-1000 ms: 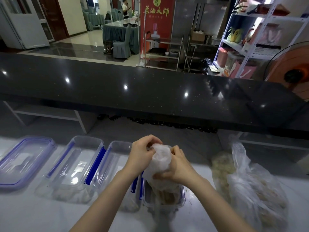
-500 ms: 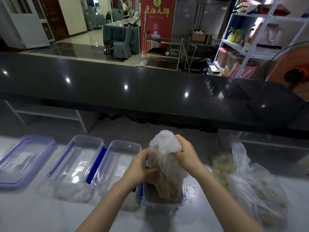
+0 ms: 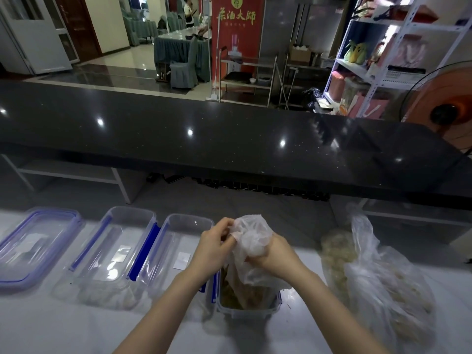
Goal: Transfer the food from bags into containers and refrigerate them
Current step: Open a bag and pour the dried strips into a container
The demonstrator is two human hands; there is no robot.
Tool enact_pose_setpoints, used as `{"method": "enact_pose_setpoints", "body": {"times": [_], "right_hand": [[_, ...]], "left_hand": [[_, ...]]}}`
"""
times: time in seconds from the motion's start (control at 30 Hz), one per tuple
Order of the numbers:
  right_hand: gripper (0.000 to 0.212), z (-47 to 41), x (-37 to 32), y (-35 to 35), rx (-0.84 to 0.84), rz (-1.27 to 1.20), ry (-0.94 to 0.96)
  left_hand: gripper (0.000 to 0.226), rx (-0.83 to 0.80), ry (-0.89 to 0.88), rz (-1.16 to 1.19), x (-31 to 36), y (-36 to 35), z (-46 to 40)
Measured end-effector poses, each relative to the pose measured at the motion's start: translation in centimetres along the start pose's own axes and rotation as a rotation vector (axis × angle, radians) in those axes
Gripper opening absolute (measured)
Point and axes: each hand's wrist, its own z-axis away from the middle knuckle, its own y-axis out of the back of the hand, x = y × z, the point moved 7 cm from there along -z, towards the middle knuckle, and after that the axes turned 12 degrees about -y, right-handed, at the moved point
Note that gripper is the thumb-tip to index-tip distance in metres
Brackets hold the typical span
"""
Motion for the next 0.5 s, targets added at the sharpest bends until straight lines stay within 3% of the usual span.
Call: {"method": "enact_pose_setpoints", "body": {"times": [0.1, 0.17, 0.27, 0.5], "right_hand": [[0.004, 0.2, 0.5, 2.0, 0.067, -0.161, -0.012], [0.016, 0.4, 0.5, 3.3, 0.114, -0.221, 0.004], [0.011, 0.3, -0.3, 4.2, 0.118, -0.381, 0.043], [0.008, 0.1, -0.3, 4.9, 0.197, -0.409, 0.053]], "left_hand": [[0.028, 0.000, 0.030, 0.056, -0.1, 0.4, 0.4], [0.057, -0.071, 0.041, 0.060, -0.4, 0.3, 0.9], [0.088, -0.234, 0.050, -0.026, -0.7, -1.0, 1.8], [0.048, -0.089, -0.027, -0.154, -1.2, -0.7, 1.3]]}}
